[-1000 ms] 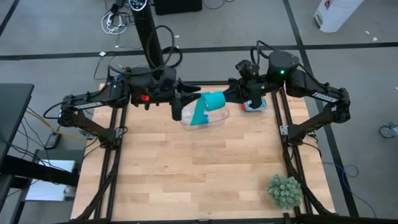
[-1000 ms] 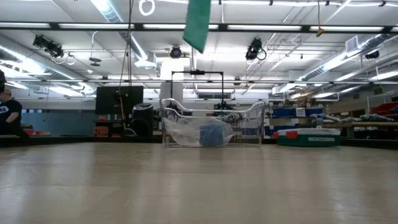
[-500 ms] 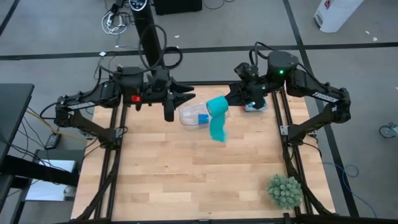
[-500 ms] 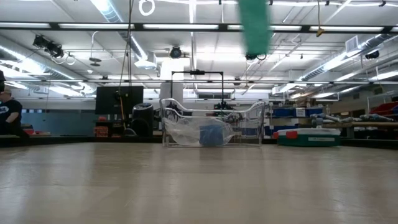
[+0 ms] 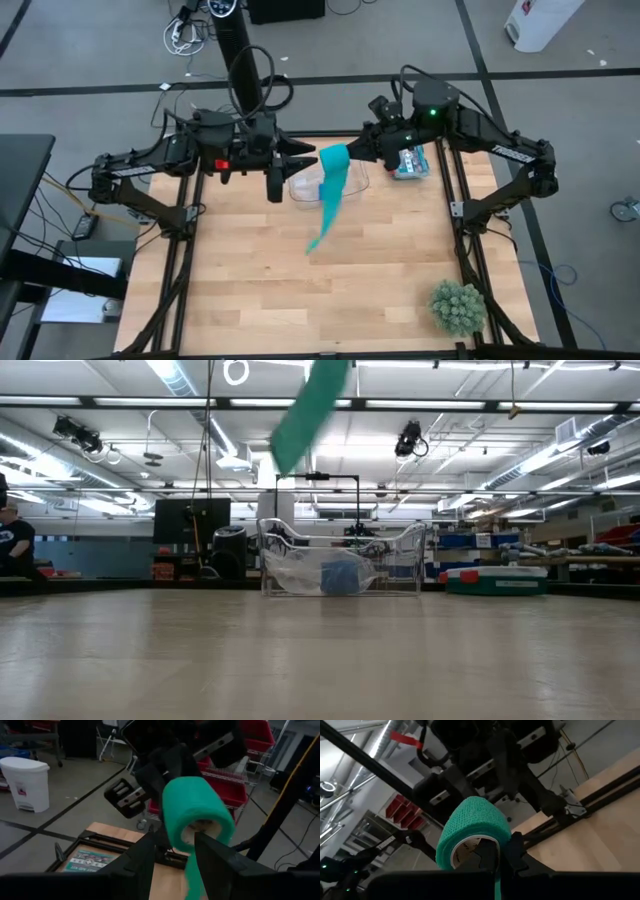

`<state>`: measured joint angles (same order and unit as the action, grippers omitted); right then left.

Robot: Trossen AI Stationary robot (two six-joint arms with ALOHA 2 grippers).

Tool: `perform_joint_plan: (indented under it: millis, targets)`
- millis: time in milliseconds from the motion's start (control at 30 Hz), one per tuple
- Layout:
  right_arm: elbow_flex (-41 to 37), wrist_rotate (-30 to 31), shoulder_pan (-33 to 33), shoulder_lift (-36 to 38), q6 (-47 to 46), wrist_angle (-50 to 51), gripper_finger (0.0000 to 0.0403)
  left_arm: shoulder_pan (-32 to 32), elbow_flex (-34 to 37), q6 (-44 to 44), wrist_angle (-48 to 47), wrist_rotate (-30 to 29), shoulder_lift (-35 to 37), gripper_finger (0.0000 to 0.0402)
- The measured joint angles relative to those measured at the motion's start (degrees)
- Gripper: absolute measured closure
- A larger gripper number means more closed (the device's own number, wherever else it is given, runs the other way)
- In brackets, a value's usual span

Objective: Roll bandage
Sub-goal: Roll the sky blue bandage

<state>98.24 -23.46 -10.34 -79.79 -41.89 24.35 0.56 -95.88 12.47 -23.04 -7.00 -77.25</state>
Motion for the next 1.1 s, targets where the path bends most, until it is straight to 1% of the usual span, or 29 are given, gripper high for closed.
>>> perform_joint_plan:
  millis: [200,367,633,833,933,1067,1100]
  targets:
    - [0.00,-0.20,-1.10,-0.02,0.83,-0.23,0.0403,-0.15,0.00,-1.21,-0.55,-0.64,0.28,0.0254]
    - [0.02,-0.56,-1.13,-1.31,0.60,-1.72,0.0403,-0.15,0.00,-1.97,-0.92,-3.33,0.28,0.0254]
    - [0.00,-1.78,-1.09,-3.47,-0.56,-6.57,0.0403,-0.17,0.00,-3.24,-1.57,-3.85,0.28,0.0254]
    - [0.02,-2.30,-1.04,-4.34,-1.13,-6.97,0.0402,-0.17,-0.02,-3.26,-1.17,-4.69,0.31,0.0258]
    - [0.02,-3.06,-1.04,-4.52,-1.11,-8.06,0.0396,-0.17,-0.02,-2.88,-0.50,-4.81,0.31,0.0288]
    - [0.02,-3.54,-1.04,-4.79,-0.53,-7.64,0.0376,-0.17,-0.02,-1.19,-0.52,-4.68,0.31,0.0366]
    - [0.02,-3.60,-1.04,-4.74,-0.31,-7.66,0.0368,-0.15,-0.02,-0.07,-0.50,-4.38,0.31,0.0380]
